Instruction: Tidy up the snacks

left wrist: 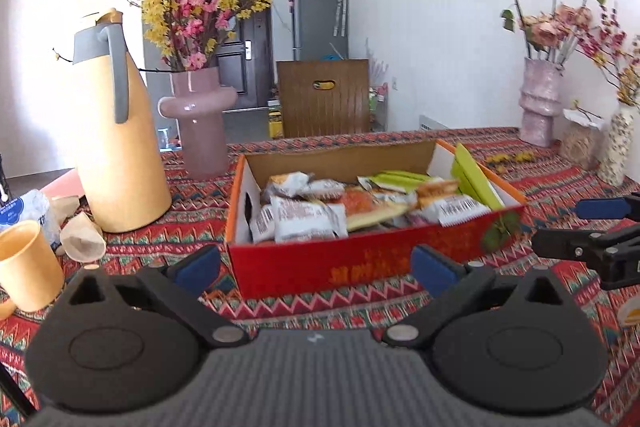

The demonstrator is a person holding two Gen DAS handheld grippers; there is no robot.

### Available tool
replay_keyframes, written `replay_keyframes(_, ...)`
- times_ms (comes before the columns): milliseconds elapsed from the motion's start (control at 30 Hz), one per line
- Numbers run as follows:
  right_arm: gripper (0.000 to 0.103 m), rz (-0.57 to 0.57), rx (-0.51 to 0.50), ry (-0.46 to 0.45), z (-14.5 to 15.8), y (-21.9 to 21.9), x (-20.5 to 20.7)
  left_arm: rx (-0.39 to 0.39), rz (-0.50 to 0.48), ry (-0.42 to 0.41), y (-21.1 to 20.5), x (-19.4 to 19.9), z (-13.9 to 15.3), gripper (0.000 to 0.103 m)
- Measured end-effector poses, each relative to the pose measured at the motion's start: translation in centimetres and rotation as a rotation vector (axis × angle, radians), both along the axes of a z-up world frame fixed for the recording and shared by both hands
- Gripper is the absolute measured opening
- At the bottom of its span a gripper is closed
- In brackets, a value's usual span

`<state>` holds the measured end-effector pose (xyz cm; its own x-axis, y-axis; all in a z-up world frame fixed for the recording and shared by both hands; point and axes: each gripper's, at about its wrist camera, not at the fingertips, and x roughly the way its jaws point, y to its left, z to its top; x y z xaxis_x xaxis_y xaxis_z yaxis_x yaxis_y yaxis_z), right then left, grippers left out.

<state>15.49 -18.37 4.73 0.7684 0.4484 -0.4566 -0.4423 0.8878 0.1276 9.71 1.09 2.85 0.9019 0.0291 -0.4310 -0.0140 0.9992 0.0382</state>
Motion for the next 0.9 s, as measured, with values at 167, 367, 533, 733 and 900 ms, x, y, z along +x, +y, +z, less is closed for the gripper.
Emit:
replay_keyframes(167, 0.103, -0.014, 0.013, 0.034, -1.1, -0.7, -1.9, -0.012, -0.013, 0.011, -0.1, -1.6, -1.0, 0.103)
replay_keyframes(367, 0.103, -0.026, 0.025, 0.057, -1.8, -1.1, -3.3, -0.053, -0.019, 0.025, -0.2, -2.6, -1.9, 0.103)
replay_keyframes(533, 0.103, -0.025, 0.033, 0.067, -2.1, -1.3, -3.9, -0.074, -0.034, 0.037, -0.6, -3.1, -2.2, 0.103)
replay_keyframes(733, 0.103, -0.025, 0.034, 0.069, -2.2, -1.2, -4.3, -0.084, -0.040, 0.036, -0.9, -3.6, -2.3, 0.103)
replay_keyframes(900, 0.103, -0.026, 0.034, 0.067, -2.1, -1.3, -4.3, -0.093, -0.039, 0.034, -1.0, -3.9, -2.3, 0.103)
